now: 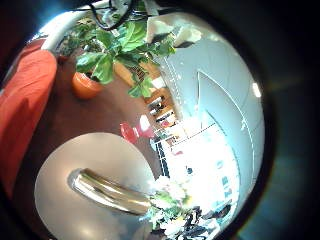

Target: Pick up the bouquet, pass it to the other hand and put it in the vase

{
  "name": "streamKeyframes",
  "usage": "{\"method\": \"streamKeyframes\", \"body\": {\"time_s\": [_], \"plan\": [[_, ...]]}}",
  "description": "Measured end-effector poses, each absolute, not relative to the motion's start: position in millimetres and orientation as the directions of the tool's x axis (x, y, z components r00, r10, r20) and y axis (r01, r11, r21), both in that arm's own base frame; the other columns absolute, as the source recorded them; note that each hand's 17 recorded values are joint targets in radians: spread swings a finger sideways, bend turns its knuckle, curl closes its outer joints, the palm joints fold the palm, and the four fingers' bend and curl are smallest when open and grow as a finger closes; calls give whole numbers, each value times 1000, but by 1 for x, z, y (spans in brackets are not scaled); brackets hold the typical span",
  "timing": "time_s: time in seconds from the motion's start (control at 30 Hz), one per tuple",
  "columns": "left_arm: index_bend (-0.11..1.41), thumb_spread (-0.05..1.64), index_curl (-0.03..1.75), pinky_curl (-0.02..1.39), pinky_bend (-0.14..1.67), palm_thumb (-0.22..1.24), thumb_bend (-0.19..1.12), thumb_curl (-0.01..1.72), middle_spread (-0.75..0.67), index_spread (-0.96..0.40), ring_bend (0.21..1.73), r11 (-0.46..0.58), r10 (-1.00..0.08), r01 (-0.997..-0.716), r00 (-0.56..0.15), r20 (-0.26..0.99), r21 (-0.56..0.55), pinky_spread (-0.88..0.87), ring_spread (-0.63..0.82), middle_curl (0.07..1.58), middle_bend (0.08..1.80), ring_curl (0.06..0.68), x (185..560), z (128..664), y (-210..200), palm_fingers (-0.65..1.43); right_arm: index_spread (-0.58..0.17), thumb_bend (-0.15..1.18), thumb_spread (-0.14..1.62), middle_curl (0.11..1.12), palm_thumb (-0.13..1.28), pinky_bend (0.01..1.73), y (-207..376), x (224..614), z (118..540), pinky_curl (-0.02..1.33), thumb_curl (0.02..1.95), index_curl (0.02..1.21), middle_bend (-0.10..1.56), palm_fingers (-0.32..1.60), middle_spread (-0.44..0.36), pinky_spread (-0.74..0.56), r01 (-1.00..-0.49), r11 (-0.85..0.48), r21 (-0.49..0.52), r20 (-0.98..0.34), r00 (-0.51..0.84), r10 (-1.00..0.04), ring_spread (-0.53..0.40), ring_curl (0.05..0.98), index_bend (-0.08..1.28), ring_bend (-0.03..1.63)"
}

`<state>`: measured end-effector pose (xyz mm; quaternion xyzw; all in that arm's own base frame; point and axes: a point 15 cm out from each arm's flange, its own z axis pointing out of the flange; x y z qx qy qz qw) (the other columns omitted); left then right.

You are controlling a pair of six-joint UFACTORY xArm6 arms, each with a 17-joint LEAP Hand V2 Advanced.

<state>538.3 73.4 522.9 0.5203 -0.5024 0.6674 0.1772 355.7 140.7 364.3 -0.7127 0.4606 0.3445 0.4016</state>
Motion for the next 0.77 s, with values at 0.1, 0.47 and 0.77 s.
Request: {"method": "streamKeyframes", "body": {"time_s": [0.1,0.47,0.77], "plan": [[110,848,263,293,247,93,-36,343,563,0,512,-422,-284,-765,-399,872,-487,625,625,280,172,167,523,528,71,-136,-355,-23,1005,430,780,564,141,346,357,227,511,470,413,529,-124,371,-939,-251,-236,-871,319,-373,-172,318,223,849],[153,849,245,295,216,88,-34,339,548,13,480,-360,-367,-840,-273,889,-407,615,621,245,169,172,444,495,27,-77,-364,-23,1005,443,777,581,100,311,342,186,512,479,421,554,-120,359,-934,-268,-235,-852,331,-405,-192,320,228,848],[166,855,270,299,198,100,-33,336,535,48,464,-323,-491,-869,-185,851,-375,612,619,240,177,180,399,472,4,-41,-363,-24,1001,449,774,598,65,280,348,155,513,485,419,553,-101,356,-931,-330,-158,-813,312,-491,-188,321,228,846]]}}
